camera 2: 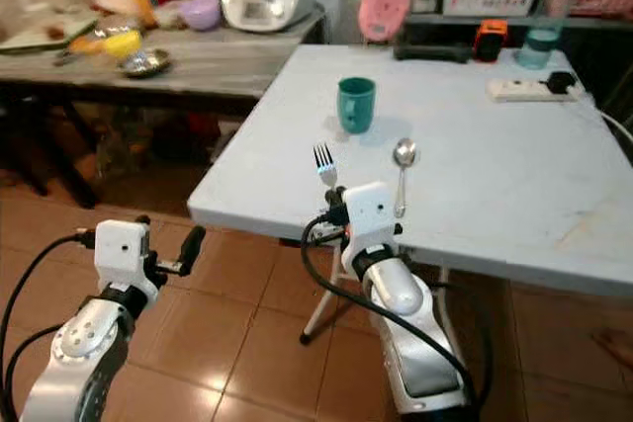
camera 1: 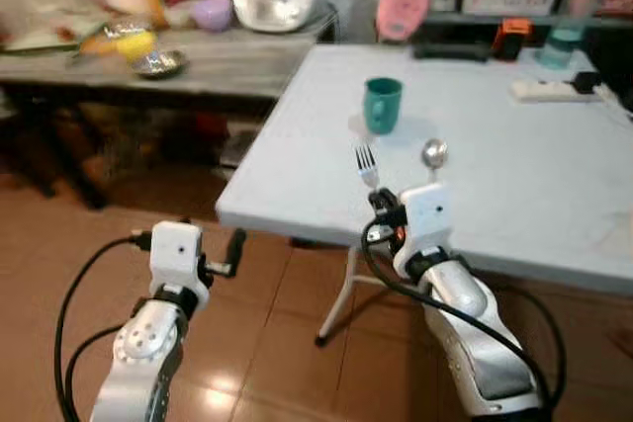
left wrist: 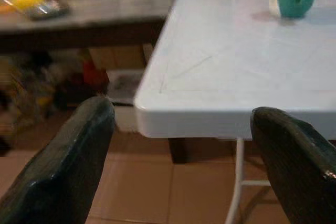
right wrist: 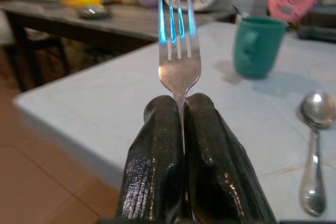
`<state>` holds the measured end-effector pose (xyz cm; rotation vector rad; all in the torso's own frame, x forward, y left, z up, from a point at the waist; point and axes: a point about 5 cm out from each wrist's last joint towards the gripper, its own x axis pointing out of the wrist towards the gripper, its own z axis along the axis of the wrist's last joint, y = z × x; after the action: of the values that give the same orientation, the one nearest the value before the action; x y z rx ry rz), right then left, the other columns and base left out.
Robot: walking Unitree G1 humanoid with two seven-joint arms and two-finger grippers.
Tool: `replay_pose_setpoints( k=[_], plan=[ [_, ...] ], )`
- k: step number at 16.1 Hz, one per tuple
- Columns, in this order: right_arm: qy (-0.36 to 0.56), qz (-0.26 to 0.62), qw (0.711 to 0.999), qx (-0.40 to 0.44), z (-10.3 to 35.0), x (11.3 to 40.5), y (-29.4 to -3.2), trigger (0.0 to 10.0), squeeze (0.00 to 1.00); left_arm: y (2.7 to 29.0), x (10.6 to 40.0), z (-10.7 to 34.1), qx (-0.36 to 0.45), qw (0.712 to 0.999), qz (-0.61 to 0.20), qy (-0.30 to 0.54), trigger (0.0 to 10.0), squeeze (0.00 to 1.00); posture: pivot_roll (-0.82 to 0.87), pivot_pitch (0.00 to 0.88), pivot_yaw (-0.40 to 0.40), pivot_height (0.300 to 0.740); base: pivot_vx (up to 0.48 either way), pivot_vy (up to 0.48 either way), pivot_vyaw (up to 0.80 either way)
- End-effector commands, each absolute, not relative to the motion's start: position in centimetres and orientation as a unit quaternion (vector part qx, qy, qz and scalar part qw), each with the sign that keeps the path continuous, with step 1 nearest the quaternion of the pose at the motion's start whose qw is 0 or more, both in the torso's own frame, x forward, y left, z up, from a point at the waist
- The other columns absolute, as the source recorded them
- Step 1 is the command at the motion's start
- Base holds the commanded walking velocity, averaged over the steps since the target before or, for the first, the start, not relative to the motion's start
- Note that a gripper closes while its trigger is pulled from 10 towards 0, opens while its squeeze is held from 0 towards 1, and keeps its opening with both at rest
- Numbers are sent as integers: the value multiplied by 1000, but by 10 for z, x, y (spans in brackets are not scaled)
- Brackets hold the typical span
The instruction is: Setting the table
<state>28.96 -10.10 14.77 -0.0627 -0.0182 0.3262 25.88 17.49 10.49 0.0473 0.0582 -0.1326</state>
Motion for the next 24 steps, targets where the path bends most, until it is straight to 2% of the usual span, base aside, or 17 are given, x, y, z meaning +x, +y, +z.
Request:
replay_pose_setpoints(
  k=[1,7,13,24],
  plan=[
    [-9,148,988,-32,148,292,-108,10000,0,176,260,102,23,997,-65,37,10000,0,-230,25,98,740,0,0,-763],
    [-12,151,988,-35,147,292,-106,10000,0,169,258,100,3,997,-69,36,10000,0,-224,24,94,740,0,0,-536],
    [-12,153,987,-35,147,294,-106,10000,0,168,257,100,3,997,-66,36,10000,0,-215,24,89,740,0,0,0],
    [-9,156,987,-36,144,294,-105,10000,0,163,256,101,9,996,-78,36,10000,0,-214,25,90,740,0,388,-515]
  ],
)
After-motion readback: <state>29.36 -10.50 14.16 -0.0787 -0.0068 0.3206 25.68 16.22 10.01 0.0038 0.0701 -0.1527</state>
